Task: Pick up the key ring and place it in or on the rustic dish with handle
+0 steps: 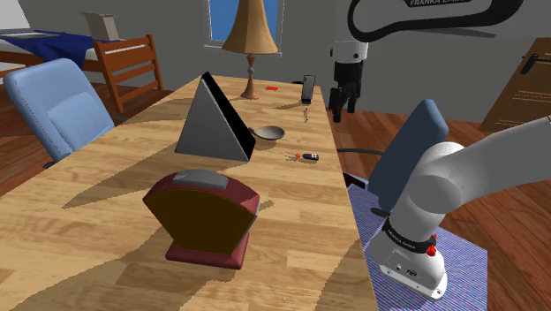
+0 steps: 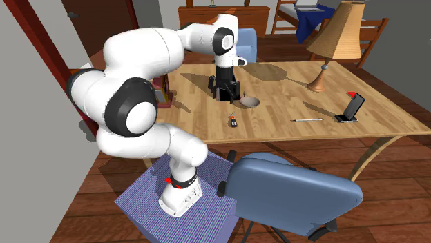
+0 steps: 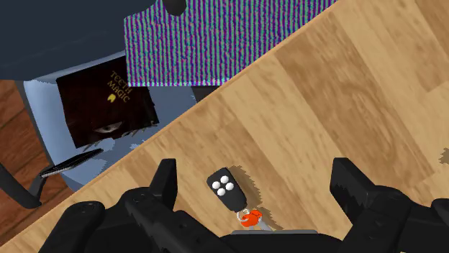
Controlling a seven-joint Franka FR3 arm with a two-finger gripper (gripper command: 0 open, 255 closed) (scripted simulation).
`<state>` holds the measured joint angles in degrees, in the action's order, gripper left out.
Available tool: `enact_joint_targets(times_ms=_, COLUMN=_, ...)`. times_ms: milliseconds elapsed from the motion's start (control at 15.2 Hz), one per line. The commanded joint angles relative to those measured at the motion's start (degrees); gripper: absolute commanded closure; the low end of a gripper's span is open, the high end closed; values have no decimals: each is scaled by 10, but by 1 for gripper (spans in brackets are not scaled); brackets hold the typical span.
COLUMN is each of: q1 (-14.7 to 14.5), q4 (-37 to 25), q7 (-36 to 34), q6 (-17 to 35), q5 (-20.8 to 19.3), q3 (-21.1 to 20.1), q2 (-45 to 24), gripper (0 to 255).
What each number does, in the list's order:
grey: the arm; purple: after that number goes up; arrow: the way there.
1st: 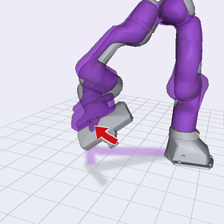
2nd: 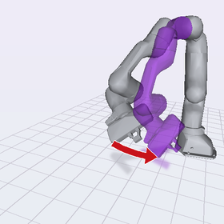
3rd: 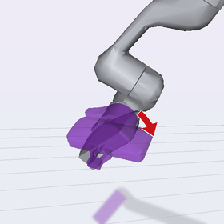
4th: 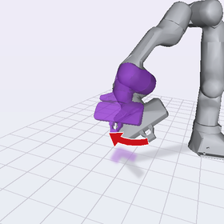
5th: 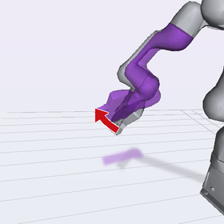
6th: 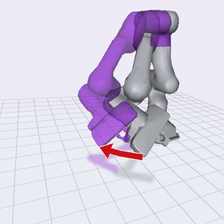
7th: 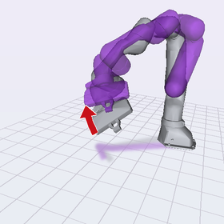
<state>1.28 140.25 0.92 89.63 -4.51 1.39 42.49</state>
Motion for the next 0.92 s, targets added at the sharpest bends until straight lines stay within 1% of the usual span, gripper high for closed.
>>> enact_joint_targets(times_ms=0, q1=0, q4=0, q7=0, q6=0, q5=0, q3=0, q2=0, gripper=0)
enact_joint_targets(times_ms=396, q1=-17, q4=36, q7=76, q6=134, q5=-14, q3=33, q2=-84, gripper=0)
enact_joint_targets(times_ms=858, q1=-40, q4=37, q7=168, q6=284, q5=-11, q3=63, q2=-218, gripper=0)
